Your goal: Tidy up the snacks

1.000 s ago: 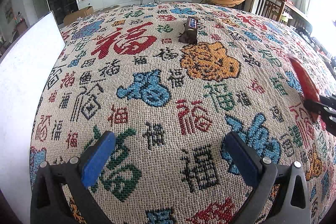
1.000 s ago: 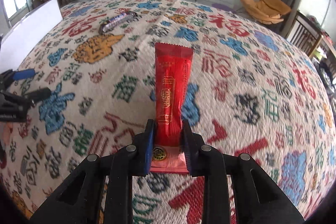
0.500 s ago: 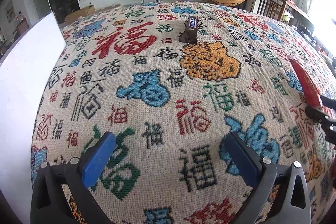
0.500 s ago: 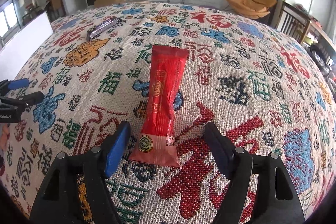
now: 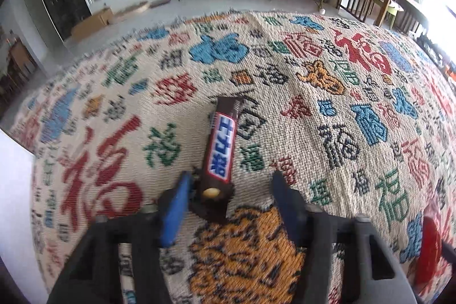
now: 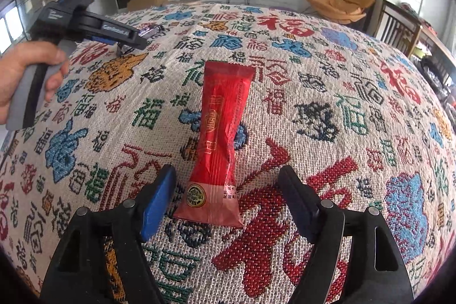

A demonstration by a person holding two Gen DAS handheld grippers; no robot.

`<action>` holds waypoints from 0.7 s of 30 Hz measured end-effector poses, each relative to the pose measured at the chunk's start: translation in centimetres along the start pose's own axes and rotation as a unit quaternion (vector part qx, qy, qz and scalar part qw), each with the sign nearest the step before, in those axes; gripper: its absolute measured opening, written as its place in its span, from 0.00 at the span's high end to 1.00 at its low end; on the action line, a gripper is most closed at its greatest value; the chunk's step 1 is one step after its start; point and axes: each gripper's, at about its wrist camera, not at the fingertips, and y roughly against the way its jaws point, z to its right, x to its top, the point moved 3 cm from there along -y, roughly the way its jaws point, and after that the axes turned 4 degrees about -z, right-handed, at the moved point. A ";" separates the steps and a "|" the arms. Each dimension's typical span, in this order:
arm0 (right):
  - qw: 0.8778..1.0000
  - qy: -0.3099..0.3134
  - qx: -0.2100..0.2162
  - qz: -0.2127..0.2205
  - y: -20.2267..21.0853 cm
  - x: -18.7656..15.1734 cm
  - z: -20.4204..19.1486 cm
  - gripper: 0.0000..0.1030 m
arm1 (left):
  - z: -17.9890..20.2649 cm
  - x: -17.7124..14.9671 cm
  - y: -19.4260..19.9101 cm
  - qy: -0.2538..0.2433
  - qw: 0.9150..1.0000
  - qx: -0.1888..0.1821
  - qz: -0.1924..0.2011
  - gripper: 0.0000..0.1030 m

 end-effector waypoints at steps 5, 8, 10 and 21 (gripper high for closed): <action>1.000 -0.001 0.000 0.000 0.0 0.0 0.0 0.25 | -1.0 -1.1 1.6 0.023 0.999 -0.019 0.031 0.83; 1.000 -0.002 -0.001 0.000 0.0 0.0 0.1 0.25 | -2.1 -4.4 4.3 0.038 0.998 -0.045 0.034 0.83; 1.000 -0.002 -0.001 0.000 0.0 0.1 0.1 0.25 | -2.6 -7.7 6.0 0.035 0.998 -0.052 0.026 0.83; 1.000 -0.001 -0.003 0.000 0.0 0.1 0.1 0.25 | -1.6 -22.1 11.7 -0.003 0.999 -0.032 0.030 0.15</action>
